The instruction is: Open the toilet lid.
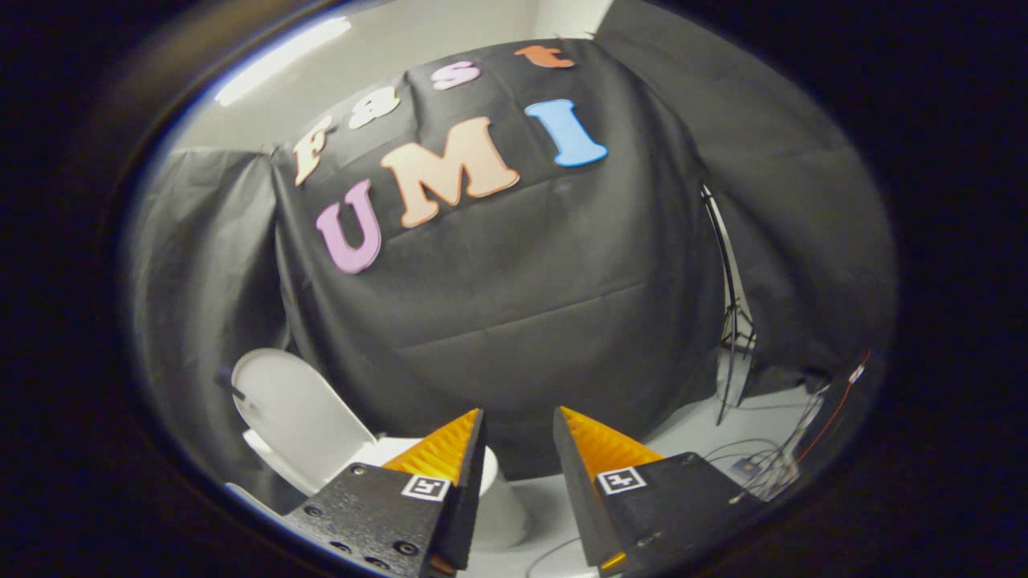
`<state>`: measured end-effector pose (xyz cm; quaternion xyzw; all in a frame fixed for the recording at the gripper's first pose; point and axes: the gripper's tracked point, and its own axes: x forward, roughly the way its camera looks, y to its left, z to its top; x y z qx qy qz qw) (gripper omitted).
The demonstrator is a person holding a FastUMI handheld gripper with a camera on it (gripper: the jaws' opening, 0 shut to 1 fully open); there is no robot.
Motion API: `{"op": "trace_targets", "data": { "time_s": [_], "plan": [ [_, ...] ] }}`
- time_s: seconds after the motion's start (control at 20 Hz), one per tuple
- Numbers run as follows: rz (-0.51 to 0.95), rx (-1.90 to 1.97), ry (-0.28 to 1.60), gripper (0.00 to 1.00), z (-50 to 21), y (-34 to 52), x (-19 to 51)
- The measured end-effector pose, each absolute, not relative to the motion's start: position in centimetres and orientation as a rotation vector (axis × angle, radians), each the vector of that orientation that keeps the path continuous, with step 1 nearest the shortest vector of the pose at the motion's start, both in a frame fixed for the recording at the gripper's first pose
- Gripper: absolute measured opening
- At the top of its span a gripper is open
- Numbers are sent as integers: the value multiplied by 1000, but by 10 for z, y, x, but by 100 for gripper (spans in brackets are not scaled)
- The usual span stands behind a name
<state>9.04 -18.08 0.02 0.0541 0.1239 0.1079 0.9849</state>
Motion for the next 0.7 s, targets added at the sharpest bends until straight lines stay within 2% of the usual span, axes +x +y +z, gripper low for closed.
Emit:
{"op": "trace_targets", "data": {
  "time_s": [0.15, 0.6, 0.7],
  "plan": [
    [263, -10, 242, 45, 4, -177, 85],
    [286, -11, 190, 44, 5, -186, 71],
    [276, -4, 232, 44, -2, -189, 65]
  ]
}}
